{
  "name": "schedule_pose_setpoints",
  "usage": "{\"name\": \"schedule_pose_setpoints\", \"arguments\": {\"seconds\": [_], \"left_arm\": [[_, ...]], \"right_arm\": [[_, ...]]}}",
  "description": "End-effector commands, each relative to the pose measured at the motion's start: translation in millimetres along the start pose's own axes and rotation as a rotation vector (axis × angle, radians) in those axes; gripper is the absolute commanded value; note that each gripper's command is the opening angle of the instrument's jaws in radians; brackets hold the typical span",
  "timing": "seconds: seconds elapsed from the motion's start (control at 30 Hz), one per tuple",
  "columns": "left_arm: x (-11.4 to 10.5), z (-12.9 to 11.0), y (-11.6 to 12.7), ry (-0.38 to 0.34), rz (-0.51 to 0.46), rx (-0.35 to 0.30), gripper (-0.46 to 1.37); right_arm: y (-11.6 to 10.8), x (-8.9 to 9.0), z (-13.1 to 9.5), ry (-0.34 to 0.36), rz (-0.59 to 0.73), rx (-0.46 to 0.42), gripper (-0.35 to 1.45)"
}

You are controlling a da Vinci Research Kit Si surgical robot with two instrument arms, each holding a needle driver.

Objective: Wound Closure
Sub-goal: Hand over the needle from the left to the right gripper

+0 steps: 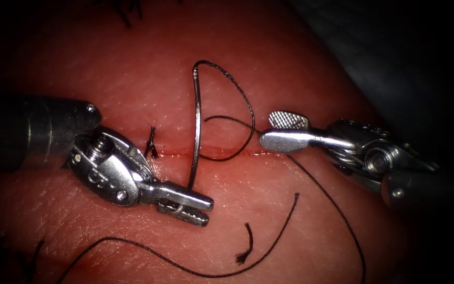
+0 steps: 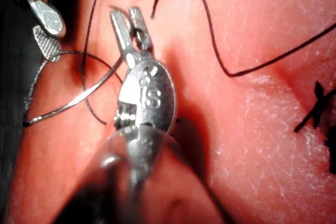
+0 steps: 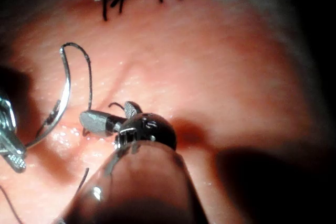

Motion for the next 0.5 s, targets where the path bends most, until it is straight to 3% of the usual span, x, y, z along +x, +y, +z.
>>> {"name": "schedule_pose_setpoints", "arguments": {"seconds": [0.03,0.2,0.5], "left_arm": [[-0.1,0.1,0.0,0.000,0.000,-0.003,-0.35],[-0.4,0.1,-0.1,0.000,0.000,-0.003,-0.35],[-0.4,0.2,0.1,-0.002,0.002,-0.003,-0.35]], "right_arm": [[-0.3,0.0,-0.1,0.000,0.003,0.003,1.10],[-2.2,0.1,-0.6,-0.002,0.013,-0.003,1.22],[-5.2,-0.4,-0.6,0.008,0.025,-0.004,1.19]]}}
